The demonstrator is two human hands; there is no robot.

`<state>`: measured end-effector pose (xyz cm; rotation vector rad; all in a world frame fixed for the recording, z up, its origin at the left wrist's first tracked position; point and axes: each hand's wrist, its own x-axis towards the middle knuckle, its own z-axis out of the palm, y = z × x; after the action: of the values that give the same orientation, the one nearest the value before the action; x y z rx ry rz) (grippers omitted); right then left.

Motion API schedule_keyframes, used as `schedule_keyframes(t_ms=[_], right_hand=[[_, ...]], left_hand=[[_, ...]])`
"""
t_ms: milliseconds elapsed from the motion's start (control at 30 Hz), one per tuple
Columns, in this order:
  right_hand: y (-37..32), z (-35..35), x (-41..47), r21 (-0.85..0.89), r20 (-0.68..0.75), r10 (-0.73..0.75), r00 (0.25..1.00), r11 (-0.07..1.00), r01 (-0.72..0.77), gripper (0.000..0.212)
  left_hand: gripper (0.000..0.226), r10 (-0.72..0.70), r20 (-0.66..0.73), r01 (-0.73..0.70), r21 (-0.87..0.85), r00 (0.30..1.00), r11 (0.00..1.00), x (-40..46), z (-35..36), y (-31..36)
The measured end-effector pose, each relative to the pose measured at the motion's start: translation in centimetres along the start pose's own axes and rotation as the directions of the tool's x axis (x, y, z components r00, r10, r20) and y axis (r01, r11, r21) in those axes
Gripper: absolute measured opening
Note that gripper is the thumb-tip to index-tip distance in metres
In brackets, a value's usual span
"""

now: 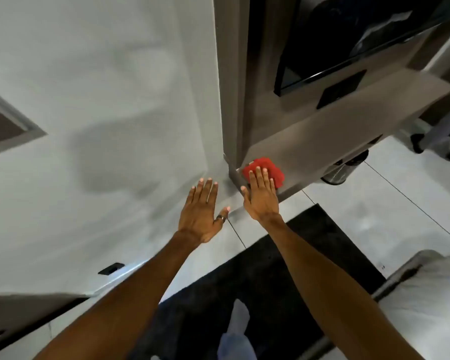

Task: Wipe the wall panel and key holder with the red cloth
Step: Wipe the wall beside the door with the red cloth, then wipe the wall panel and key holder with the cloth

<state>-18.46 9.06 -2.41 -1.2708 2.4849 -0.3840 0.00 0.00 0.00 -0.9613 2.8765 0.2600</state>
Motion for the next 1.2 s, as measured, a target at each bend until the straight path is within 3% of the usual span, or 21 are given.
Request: schedule_keyframes(t_ms=[167, 333, 500, 600, 667, 733, 767, 800, 833, 900, 1000, 1100, 1200], right_hand=[[2.8, 0.7, 5.3, -0.087, 0.097, 0.01, 0.995, 0.996, -0.001, 0.073], [3.1, 1.0, 7.3, -0.17, 0.08, 0.06, 0.995, 0.984, -0.046, 0.103], [0.3, 2.7, 4.8, 0.002, 0.019, 0.16, 0.987, 0.987, -0.16, 0.082], [-2.5, 2.9, 2.9, 0.278, -0.017, 0.272, 0.962, 0.926, -0.257, 0.065], [-6.6, 3.1, 0.9, 0.611, 0.002, 0.39, 0.921, 0.728, -0.31, 0.045], [-11.3, 3.0, -0.5, 0.892, 0.197, 0.429, 0.882, 0.294, -0.342, 0.034], [-14.9, 3.2, -1.6, 0.942, 0.268, 0.385, 0.883, 0.088, -0.324, 0.035], [-18.6, 3.1, -2.6, 0.954, 0.295, 0.333, 0.896, -0.052, -0.295, 0.037], [-22.1, 2.8, -3.3, 0.957, 0.287, 0.292, 0.912, -0.124, -0.261, 0.039], [-28.7, 1.7, -4.7, 0.972, 0.184, 0.229, 0.956, -0.185, -0.143, 0.043], [-38.6, -0.3, -7.7, 0.982, -0.171, 0.152, 0.974, -0.06, 0.182, 0.051], [-47.2, -1.8, -10.7, 0.833, -0.547, 0.049, 0.836, 0.132, 0.537, 0.057], [-54.6, -1.4, -12.6, 0.619, -0.768, -0.041, 0.639, 0.208, 0.757, 0.061]], left_hand=[[0.088, 0.0, 0.026, -0.001, 0.047, 1.0, 0.999, 1.2, 1.4, -0.6], [0.081, -0.018, 0.058, 0.014, 0.068, 0.998, 0.998, 1.9, 1.3, -2.3], [0.079, -0.014, 0.07, 0.008, 0.079, 0.997, 0.997, -0.8, 0.7, -5.1], [0.074, 0.008, -0.009, -0.008, 0.045, 1.0, 0.999, -3.0, -0.5, -7.8], [0.075, 0.003, -0.091, 0.001, 0.037, 0.996, 0.999, -5.1, -2.1, -10.6], [0.076, -0.006, -0.16, 0.009, 0.023, 0.987, 1.0, -6.4, -4.1, -12.8], [0.075, -0.01, -0.222, 0.018, 0.031, 0.975, 0.999, -7.9, -5.5, -14.7], [0.074, -0.011, -0.29, 0.024, 0.041, 0.957, 0.999, -9.4, -7.0, -16.7], [0.073, -0.009, -0.366, 0.032, 0.055, 0.931, 0.998, -10.5, -8.5, -18.3], [0.071, -0.002, -0.502, 0.047, 0.079, 0.865, 0.996, -12.6, -11.8, -21.2], [0.07, -0.003, -0.706, 0.116, 0.111, 0.708, 0.987, -17.2, -17.3, -26.3], [0.071, -0.011, -0.85, 0.185, 0.102, 0.527, 0.977, -22.2, -21.8, -31.7], [0.072, -0.007, -0.914, 0.271, 0.113, 0.405, 0.956, -27.0, -24.3, -36.8]])
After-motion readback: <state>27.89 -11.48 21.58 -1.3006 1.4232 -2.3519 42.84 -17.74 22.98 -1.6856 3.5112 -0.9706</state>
